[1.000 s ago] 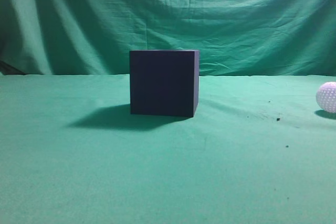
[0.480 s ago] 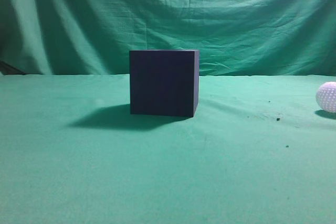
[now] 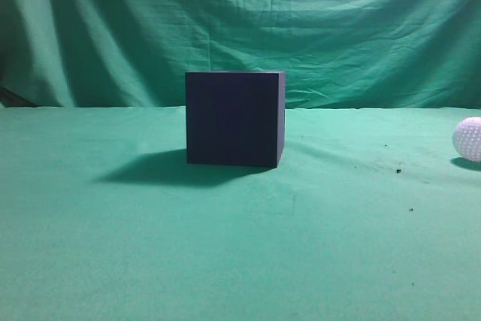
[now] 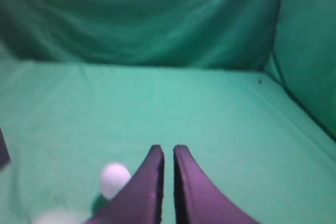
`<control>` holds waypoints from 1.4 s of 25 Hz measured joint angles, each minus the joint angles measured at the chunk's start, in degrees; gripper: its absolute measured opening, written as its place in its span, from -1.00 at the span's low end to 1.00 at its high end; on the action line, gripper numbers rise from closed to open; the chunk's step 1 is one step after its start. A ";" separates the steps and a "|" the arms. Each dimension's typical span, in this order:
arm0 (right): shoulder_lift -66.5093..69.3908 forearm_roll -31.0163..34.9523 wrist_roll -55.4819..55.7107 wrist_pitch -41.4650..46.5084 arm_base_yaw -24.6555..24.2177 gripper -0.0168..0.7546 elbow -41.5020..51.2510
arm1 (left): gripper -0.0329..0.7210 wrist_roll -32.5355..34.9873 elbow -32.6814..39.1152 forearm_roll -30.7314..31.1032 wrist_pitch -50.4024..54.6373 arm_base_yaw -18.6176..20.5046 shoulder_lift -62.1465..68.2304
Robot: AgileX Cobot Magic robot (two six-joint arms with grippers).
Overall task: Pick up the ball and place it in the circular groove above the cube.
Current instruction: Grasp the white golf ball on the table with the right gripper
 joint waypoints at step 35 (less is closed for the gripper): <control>42.17 6.08 -0.16 17.33 3.13 -0.83 -31.16 | -0.91 0.00 0.00 0.00 0.00 0.00 0.00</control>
